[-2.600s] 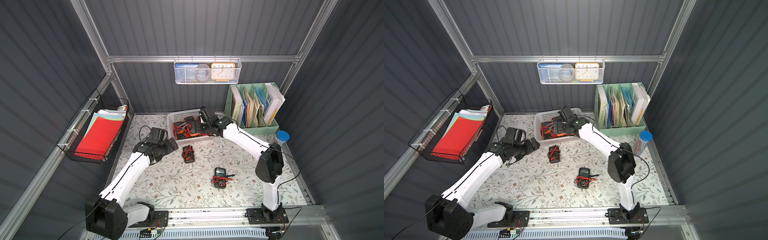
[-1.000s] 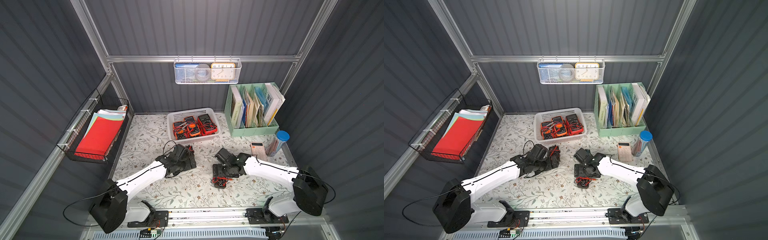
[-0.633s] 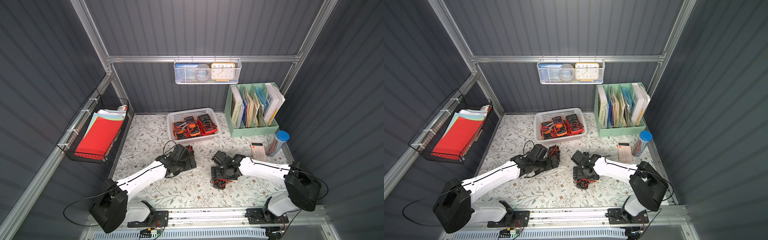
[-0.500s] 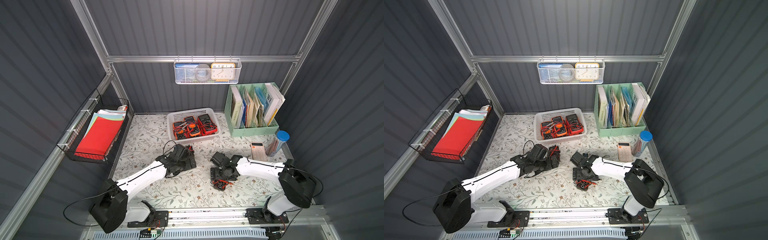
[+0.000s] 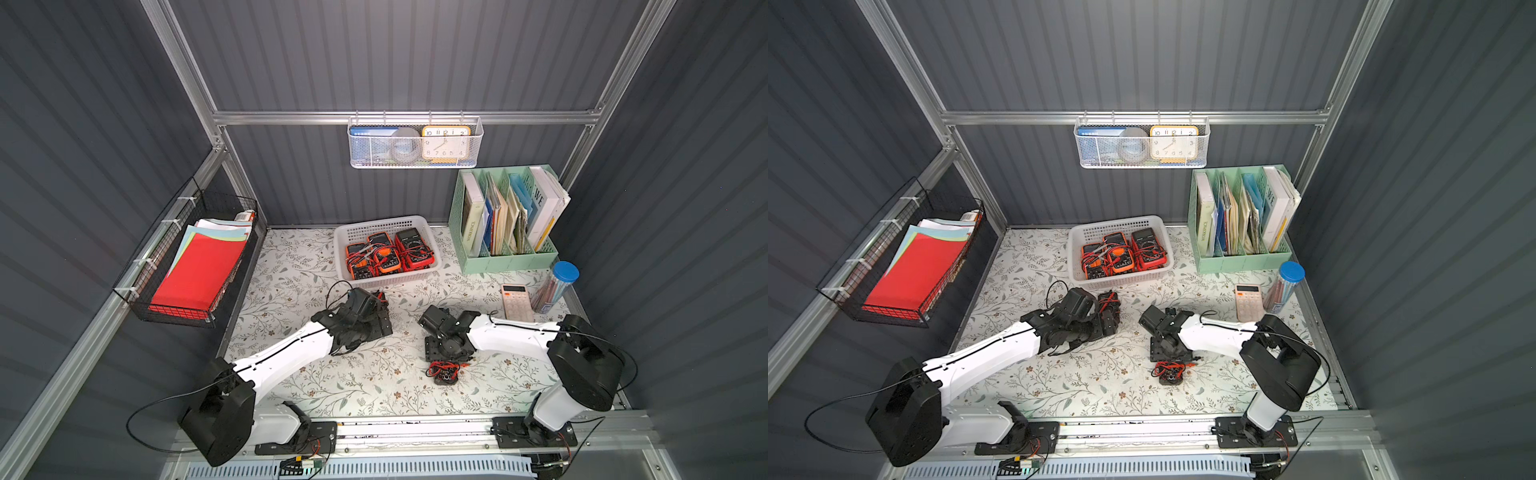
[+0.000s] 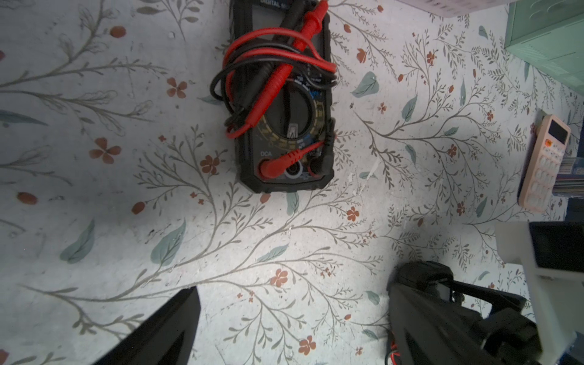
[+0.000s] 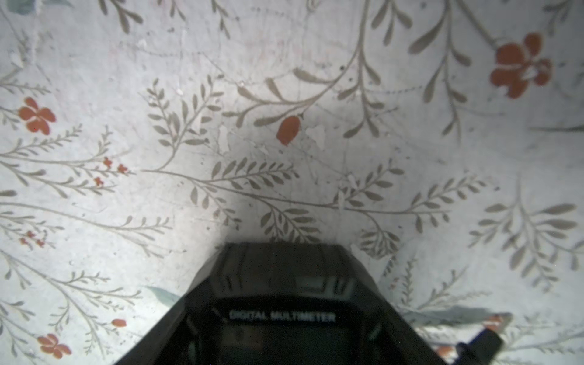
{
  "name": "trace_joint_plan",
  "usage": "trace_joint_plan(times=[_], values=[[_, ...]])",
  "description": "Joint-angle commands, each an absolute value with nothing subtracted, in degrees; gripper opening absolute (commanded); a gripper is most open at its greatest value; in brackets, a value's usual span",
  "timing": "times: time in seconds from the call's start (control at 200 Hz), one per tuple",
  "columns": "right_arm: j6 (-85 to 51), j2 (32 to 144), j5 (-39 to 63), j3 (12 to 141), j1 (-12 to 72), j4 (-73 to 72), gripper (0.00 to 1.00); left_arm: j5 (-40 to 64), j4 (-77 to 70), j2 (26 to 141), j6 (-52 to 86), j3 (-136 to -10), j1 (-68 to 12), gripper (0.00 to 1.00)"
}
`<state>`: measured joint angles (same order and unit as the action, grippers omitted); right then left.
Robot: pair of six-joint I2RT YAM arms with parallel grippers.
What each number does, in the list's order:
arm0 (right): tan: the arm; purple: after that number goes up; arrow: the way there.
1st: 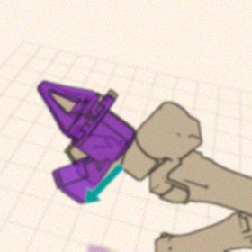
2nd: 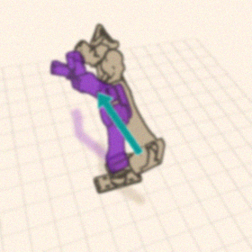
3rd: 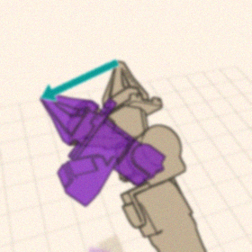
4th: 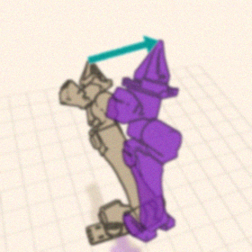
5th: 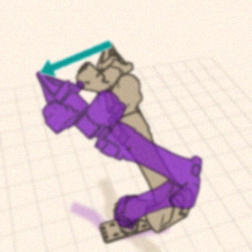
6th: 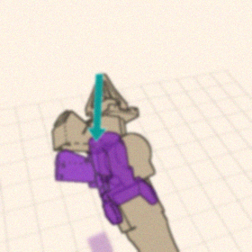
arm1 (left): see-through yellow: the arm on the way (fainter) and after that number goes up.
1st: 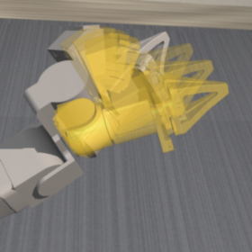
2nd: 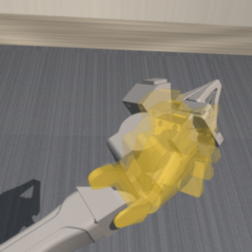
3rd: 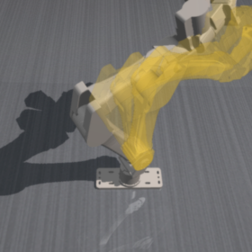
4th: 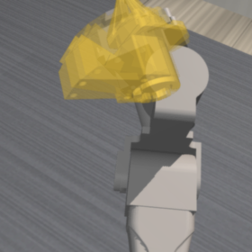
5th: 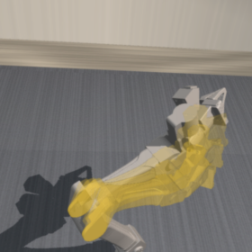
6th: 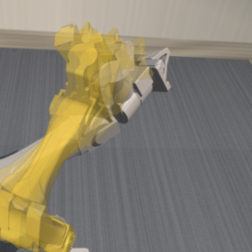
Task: Put the multimeter into the basket
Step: Pick up the multimeter from the center of the board.
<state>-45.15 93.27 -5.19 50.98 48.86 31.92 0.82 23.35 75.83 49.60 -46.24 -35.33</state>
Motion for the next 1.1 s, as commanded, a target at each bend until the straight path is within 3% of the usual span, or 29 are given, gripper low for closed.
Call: trace_joint_plan(times=[0.0,0.195,0.525,1.096], values=[[-45.0,92.4,-3.1,50.3,49.2,32.4,0.68,-0.6,24.7,76.2,50.8,-48.0,-35.6,0.99],[-43.6,90.0,-3.2,53.0,49.1,34.0,0.59,-0.8,25.6,75.8,52.3,-50.0,-35.5,0.99],[-39.5,90.4,-4.2,64.1,49.1,36.5,0.59,-1.1,30.3,74.1,49.9,-56.1,-29.2,0.99],[-32.8,106.7,-6.7,93.3,48.3,35.2,0.6,2.8,34.8,74.0,44.3,-66.3,-13.9,0.99]])
